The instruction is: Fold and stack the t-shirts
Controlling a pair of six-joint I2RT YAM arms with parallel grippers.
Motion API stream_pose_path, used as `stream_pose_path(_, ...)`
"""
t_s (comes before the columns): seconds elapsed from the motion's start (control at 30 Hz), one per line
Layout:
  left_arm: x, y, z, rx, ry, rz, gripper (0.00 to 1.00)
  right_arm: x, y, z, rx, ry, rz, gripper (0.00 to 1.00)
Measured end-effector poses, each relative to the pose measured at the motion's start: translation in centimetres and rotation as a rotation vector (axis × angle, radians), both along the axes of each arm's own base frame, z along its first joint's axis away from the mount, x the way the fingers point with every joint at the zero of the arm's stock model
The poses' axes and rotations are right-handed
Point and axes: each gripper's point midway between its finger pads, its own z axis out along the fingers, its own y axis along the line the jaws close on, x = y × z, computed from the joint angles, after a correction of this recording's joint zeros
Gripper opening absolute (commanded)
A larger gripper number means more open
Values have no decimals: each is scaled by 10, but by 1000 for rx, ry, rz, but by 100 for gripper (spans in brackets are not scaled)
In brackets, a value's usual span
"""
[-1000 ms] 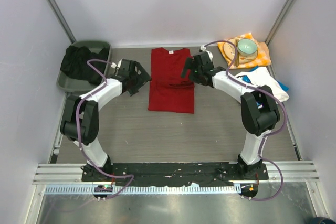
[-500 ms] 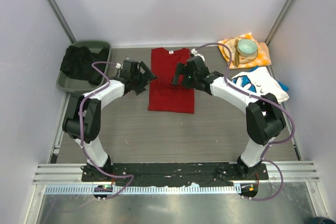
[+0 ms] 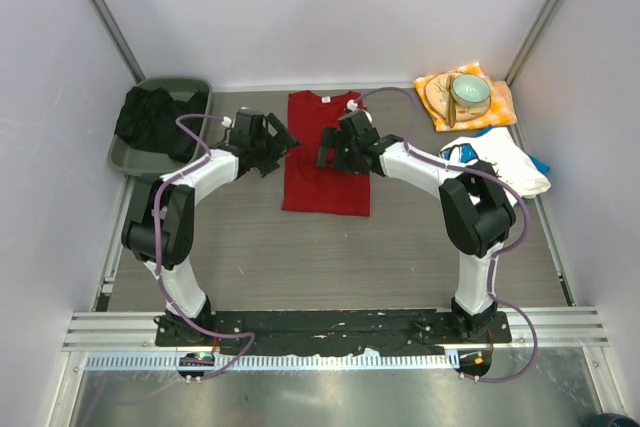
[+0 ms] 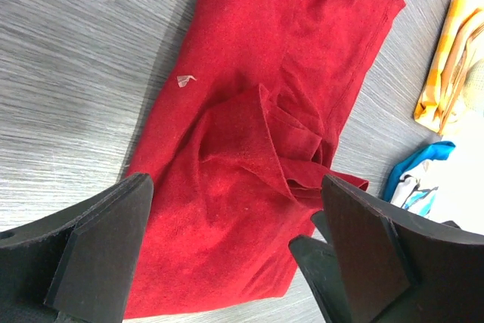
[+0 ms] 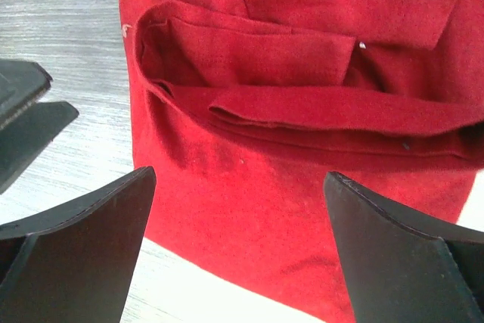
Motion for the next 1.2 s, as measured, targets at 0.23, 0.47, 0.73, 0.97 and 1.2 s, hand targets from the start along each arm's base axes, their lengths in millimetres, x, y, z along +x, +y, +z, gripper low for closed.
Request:
stream_pose_path(0.23, 1, 1, -2, 1, 3, 2, 97, 21, 7, -5, 7, -5, -8, 100)
stream_pose_path(0.47, 5, 10, -2, 1, 2, 22, 97, 53, 5, -17, -3, -13, -28, 100)
stream_pose_path(0.73, 7, 21, -6, 7, 8, 43, 97, 94, 7, -25, 5, -43, -52, 100)
stream_pose_path(0.97, -5, 26, -7, 19, 13, 36, 97, 101, 7, 1, 24, -91, -54, 100)
stream_pose_path(1.2, -7, 24, 12, -4, -27, 21, 97, 77, 17, 79, 92, -192, -24, 99)
